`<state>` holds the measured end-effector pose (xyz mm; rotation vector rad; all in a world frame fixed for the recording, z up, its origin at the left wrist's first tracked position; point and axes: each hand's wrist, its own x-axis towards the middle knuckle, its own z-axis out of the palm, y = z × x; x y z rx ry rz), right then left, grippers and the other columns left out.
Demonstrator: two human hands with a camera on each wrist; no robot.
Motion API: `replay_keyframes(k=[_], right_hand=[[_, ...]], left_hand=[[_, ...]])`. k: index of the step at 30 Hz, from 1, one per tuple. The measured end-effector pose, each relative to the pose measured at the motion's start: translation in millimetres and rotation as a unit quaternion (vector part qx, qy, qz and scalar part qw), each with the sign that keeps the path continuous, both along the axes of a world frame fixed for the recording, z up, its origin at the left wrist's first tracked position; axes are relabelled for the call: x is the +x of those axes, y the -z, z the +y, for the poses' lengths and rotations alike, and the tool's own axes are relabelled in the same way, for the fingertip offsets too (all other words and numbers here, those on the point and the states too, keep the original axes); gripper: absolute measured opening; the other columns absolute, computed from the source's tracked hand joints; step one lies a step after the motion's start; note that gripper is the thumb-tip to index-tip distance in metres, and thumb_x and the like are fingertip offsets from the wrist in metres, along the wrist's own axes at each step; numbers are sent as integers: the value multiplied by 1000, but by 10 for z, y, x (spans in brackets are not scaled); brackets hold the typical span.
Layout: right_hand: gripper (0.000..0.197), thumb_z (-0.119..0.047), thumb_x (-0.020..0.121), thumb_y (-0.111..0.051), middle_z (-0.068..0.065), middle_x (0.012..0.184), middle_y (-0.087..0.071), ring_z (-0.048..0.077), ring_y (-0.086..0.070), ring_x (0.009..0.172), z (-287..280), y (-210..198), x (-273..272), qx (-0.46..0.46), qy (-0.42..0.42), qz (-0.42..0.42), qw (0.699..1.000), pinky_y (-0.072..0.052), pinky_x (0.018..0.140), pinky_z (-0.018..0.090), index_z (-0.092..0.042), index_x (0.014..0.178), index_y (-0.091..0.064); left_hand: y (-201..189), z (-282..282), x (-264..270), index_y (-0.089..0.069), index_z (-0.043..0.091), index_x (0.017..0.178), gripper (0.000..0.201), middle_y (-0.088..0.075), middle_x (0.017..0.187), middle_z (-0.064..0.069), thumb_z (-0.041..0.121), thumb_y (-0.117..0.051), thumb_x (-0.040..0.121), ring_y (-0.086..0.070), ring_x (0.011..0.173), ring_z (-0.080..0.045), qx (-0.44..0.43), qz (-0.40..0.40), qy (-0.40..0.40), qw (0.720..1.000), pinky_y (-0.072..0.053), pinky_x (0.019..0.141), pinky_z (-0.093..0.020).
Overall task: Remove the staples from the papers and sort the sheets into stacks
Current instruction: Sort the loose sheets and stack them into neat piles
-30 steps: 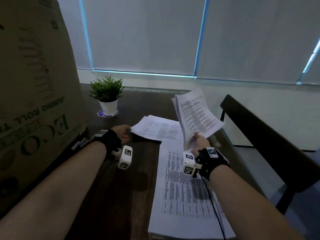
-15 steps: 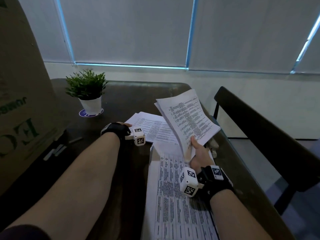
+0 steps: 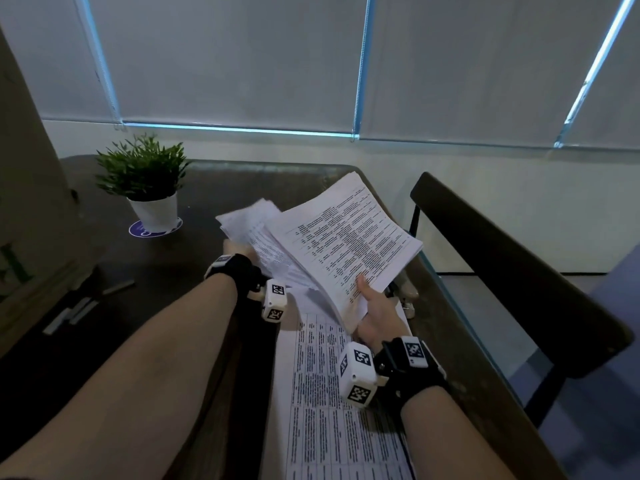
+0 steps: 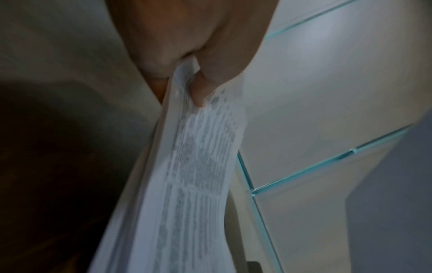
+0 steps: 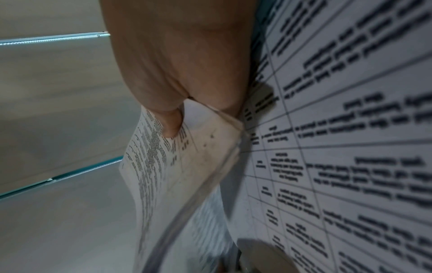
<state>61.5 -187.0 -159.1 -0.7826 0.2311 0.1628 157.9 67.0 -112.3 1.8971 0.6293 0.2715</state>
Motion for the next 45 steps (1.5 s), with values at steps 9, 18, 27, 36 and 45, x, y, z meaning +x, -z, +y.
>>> replay_keyframes(k=[9,18,27,36,45], right_hand=[[64,-35,81,-72,8,133,-62,33,-58,123,20,-49,-82,-56,-25,-13,998,-36,112,54,-21,140,-51],[20,-29,99,-56,3,109,-71,27,-61,110,68,-290,-283,-88,14,26,996,-42,107,49,-21,115,-65],[17,-23,103,-50,-1,53,-60,8,-56,40,84,-724,-537,-129,-24,-14,991,-45,39,19,-8,97,-57],[20,-15,104,-42,7,81,-72,13,-68,54,341,-971,-930,-161,-217,-71,960,-54,42,23,-4,104,-59],[47,-4,100,-49,16,142,-52,33,-56,123,831,-930,-1178,-162,-98,-133,973,-52,95,47,-5,145,-41]], left_hand=[[-1184,715,-378,-61,1,117,30,-65,108,-16,9,-55,88,-61,98,-23,32,-292,-74,953,-47,78,-33],[-1941,1083,-1338,-63,12,68,19,-64,63,3,9,-67,86,-58,63,-10,284,3,281,916,-47,58,-18],[-969,333,-1977,-61,-1,117,34,-63,113,-17,20,-63,90,-52,88,-17,468,270,470,699,-45,68,-21],[-367,441,-2335,-58,15,110,24,-58,106,0,15,-65,88,-55,101,-17,341,152,488,789,-43,91,-29],[-815,536,-2678,-51,13,122,39,-63,116,-9,15,-64,86,-66,98,-24,-301,-40,373,877,-55,83,-40]])
